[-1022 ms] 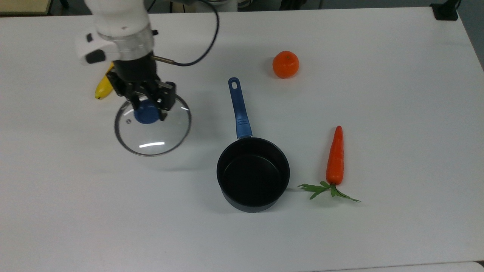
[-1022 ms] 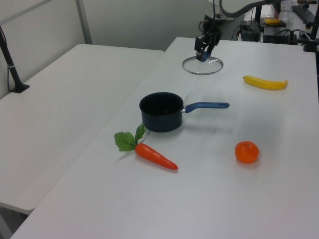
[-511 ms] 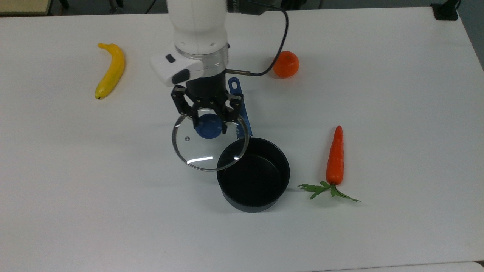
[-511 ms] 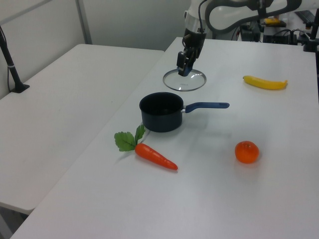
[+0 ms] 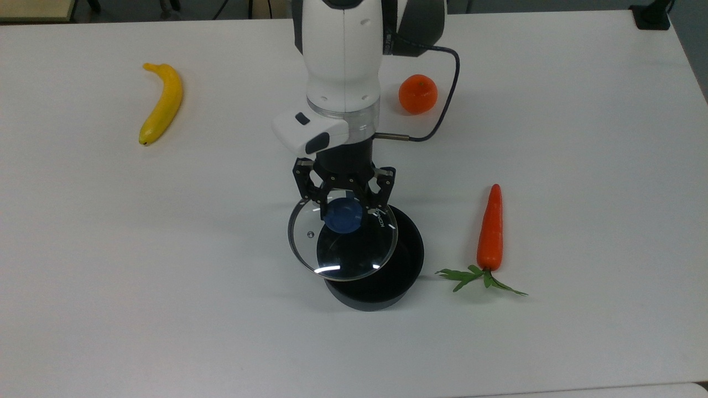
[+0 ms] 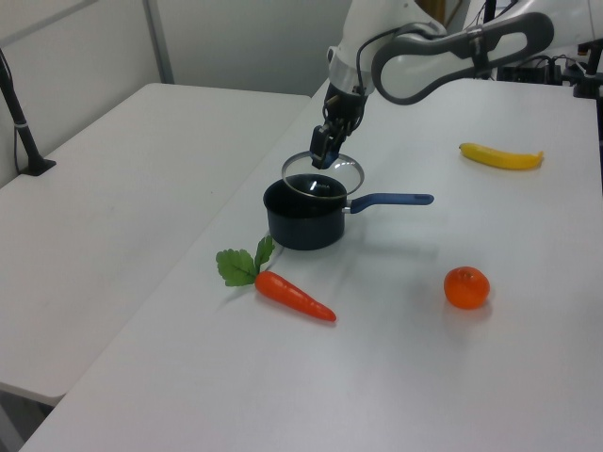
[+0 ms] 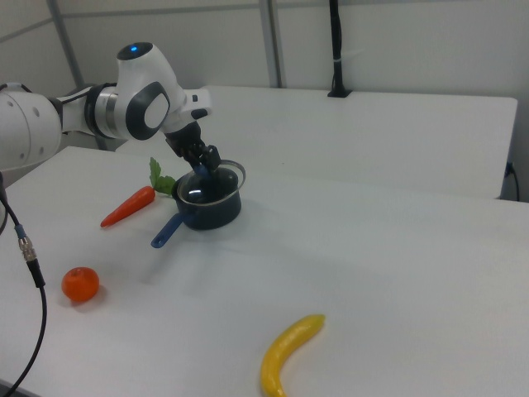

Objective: Close lid
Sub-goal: 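Lower the glass lid onto the saucepan rim and open the gripper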

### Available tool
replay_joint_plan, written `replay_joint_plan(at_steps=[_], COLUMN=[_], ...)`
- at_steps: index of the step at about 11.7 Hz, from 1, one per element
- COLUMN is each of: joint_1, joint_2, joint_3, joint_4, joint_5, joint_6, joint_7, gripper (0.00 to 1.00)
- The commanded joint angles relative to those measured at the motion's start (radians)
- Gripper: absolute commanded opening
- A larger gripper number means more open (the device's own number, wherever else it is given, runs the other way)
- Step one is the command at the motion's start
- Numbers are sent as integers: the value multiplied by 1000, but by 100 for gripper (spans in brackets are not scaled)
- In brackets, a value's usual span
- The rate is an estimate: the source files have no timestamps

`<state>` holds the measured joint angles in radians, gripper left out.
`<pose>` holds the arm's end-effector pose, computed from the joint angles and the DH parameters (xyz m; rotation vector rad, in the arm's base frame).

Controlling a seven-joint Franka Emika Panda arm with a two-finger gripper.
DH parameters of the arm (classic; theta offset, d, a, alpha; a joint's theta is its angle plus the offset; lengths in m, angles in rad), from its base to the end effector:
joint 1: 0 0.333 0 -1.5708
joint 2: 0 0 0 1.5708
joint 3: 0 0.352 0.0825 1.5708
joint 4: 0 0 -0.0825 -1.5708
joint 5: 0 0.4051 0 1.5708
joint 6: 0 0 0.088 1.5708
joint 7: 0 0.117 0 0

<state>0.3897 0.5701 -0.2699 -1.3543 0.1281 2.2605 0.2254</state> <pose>0.7742 0.1477 0.4520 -3.0509 0.1566 -0.5480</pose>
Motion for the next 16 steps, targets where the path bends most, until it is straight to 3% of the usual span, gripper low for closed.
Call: replay_joint_plan(at_steps=[1,16], joint_1=[20,21], joint_2=[57,117], joint_3=[-20,21], joint_4=[86,127], joint_5=[8,10], joint_6=[8,8], joint_7=[28,38], gripper=[32,36])
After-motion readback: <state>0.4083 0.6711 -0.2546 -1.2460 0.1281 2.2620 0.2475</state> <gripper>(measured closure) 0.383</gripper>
